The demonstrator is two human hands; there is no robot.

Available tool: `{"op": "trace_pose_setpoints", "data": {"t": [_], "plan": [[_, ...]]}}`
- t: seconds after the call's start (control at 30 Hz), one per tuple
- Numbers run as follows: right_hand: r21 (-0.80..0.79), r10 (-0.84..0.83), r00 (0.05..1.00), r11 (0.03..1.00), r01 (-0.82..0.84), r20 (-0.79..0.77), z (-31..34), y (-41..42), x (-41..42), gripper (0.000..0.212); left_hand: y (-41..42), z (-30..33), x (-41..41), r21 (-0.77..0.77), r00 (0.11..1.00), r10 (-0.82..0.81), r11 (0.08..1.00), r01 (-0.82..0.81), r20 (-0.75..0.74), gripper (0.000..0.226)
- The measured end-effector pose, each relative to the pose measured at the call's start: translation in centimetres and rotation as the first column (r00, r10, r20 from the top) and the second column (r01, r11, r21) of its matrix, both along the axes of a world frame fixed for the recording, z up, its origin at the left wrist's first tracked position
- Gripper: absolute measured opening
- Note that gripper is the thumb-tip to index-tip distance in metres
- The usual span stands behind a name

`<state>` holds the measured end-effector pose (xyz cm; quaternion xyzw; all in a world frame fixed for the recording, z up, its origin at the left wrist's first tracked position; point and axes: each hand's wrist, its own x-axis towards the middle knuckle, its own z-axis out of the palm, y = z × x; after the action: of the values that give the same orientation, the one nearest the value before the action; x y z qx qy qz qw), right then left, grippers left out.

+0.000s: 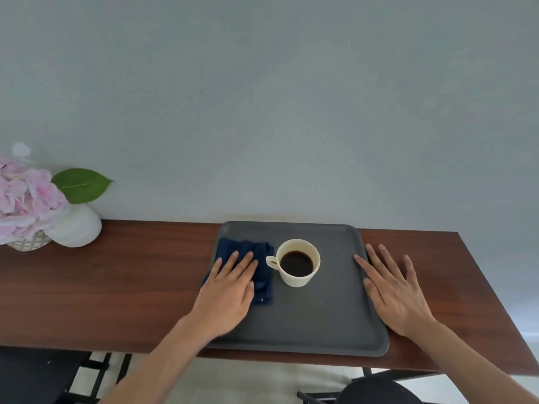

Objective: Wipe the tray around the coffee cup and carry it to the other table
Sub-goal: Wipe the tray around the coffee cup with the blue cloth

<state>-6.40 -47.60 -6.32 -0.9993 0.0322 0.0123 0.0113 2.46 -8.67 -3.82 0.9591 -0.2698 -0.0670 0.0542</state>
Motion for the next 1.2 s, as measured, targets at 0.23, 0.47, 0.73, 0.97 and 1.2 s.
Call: {"op": "trace_pose_setpoints", "data": {"t": [0.23,0.47,0.73,0.97,1.2], "plan": [[-0.032,0.008,1.0,0.999,-0.008,0.0,-0.1,0.0,0.1,0.059,2.2,1.2,-8.6,-0.016,0.995,-0.073,0.997,0.073,-0.062,0.055],[0.02,0.052,0.999,0.998,-0.052,0.016,0.0,0.0,0.4,0.06,1.8,1.1,-6.7,0.014,0.996,-0.003,1.0,0.005,-0.088,0.058],[0.01,0.051,0.999,0.999,-0.051,0.0,0.1,0.1,0.4,0.062,-0.9,0.5,4.1,0.072,0.997,0.015,0.997,-0.01,-0.074,0.059],[-0.002,0.019,1.0,1.0,-0.019,0.0,0.0,0.4,0.3,0.06,-0.9,-0.1,6.1,0.069,1.0,-0.018,0.997,0.019,-0.016,0.057],[-0.006,0.003,1.0,1.0,-0.003,0.021,-0.1,0.6,0.2,0.058,1.5,0.5,-0.3,0.037,0.997,-0.061,0.997,0.062,-0.038,0.055]]}}
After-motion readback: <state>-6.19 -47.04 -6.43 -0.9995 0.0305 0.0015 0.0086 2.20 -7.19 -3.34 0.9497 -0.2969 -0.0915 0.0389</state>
